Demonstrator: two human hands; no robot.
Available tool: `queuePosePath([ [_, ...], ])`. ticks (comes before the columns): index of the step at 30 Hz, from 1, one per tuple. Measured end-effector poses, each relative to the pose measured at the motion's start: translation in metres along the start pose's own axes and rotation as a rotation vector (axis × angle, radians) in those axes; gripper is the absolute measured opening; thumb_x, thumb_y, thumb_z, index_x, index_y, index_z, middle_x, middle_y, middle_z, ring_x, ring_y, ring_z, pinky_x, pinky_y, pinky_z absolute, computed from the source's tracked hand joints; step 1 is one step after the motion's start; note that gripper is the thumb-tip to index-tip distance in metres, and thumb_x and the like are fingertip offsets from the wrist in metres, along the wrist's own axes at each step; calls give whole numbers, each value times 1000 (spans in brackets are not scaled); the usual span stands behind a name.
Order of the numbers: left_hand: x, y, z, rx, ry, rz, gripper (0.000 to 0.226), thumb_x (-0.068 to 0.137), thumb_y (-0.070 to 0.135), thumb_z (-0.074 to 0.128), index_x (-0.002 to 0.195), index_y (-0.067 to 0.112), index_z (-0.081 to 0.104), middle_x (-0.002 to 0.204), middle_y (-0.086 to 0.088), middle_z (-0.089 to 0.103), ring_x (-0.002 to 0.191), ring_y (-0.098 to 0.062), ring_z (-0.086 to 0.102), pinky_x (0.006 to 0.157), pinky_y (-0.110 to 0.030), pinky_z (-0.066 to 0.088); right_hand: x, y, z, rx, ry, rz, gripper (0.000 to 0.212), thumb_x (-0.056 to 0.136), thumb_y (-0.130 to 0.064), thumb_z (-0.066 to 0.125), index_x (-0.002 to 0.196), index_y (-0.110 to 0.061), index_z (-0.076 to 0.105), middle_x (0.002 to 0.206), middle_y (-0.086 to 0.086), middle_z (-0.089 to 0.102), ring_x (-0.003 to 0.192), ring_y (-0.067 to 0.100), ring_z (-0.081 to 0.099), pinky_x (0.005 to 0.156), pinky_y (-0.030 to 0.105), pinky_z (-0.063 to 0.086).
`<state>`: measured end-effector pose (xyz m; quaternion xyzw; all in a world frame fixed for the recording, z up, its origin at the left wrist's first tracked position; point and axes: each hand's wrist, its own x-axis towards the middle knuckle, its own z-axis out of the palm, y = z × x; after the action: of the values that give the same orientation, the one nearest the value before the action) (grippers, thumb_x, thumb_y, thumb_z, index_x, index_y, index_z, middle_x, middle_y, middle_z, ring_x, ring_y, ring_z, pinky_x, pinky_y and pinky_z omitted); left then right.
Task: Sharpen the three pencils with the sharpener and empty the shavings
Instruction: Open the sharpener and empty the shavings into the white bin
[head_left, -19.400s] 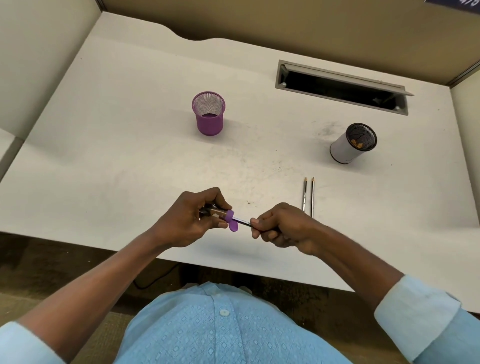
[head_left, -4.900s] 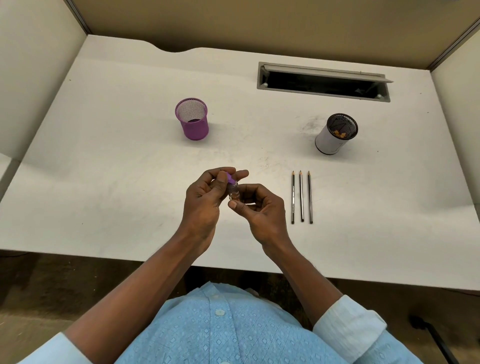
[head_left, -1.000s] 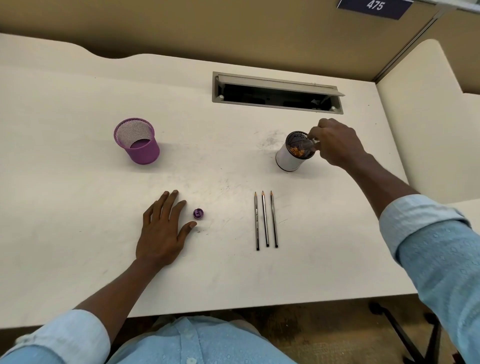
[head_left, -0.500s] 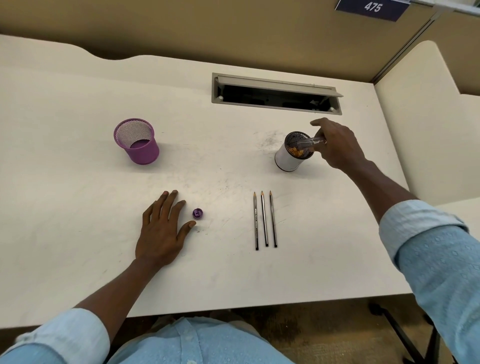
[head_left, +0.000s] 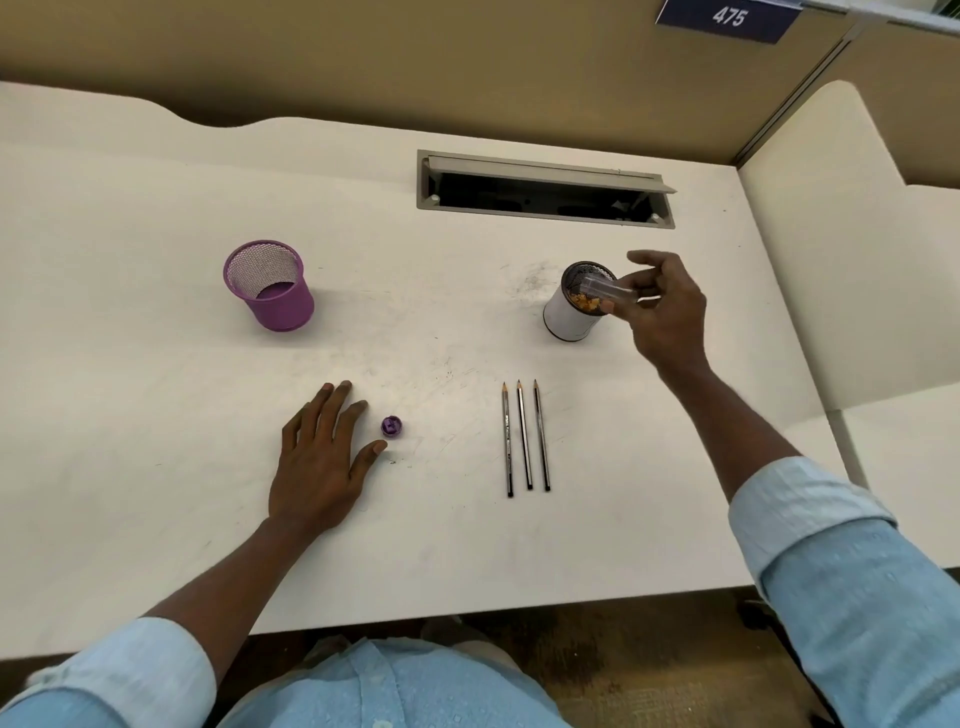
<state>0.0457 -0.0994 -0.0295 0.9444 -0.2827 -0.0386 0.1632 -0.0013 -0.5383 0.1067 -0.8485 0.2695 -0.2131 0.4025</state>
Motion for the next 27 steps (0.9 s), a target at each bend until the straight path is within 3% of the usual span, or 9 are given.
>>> queuePosePath([
  [3,0,-1,0,-17,-13,-5,64,106,59,36,152,17,51,175,-5,32,164,-28,25,128,-47,26,-29,-10,19,199,20,58,58,74,-1,92,126,-13,67,94,-5,73,87,10,72,77,25,58],
  [6,0,1,-2,-95,-8,-39,61,105,60,37,148,19,53,173,-2,34,163,-25,26,127,-46,27,-63,-25,44,406,8,137,50,78,4,88,121,-14,70,96,-1,74,87,11,68,76,30,58],
  [11,2,14,-23,-450,12,-206,73,94,72,50,140,16,60,163,-3,43,156,-23,33,125,-47,32,-127,-55,91,785,-64,327,27,90,3,80,114,-7,75,102,11,81,92,26,75,77,32,60],
  [13,-1,24,-37,-602,51,-293,68,90,71,61,136,22,63,157,2,49,152,-18,35,124,-47,36,-150,-67,110,866,-106,402,22,93,0,78,114,-5,75,106,14,82,92,28,77,79,31,61],
  [17,-8,45,-69,-890,86,-383,45,90,61,77,125,33,72,141,20,64,142,-8,47,118,-43,46,-191,-87,144,993,-212,525,18,95,-3,75,113,-8,74,106,12,83,92,23,78,80,30,61],
  [20,-13,55,-85,-1005,82,-331,34,94,44,80,124,30,73,135,16,71,140,-11,57,119,-44,46,-217,-98,163,1064,-311,588,18,95,-4,74,113,-7,74,106,12,82,93,22,79,82,33,62],
  [23,-18,62,-96,-1057,84,-325,24,96,21,81,119,25,76,124,12,78,128,-10,67,120,-46,47,-235,-103,177,1137,-402,625,17,99,-3,70,114,-7,75,115,18,79,106,32,76,86,37,62],
  [27,-27,62,-106,-1135,76,-405,18,94,15,82,111,21,81,112,8,83,115,-11,76,114,-46,54,-246,-105,189,1197,-446,688,18,100,-5,68,116,-7,77,119,19,78,114,37,74,93,41,62],
])
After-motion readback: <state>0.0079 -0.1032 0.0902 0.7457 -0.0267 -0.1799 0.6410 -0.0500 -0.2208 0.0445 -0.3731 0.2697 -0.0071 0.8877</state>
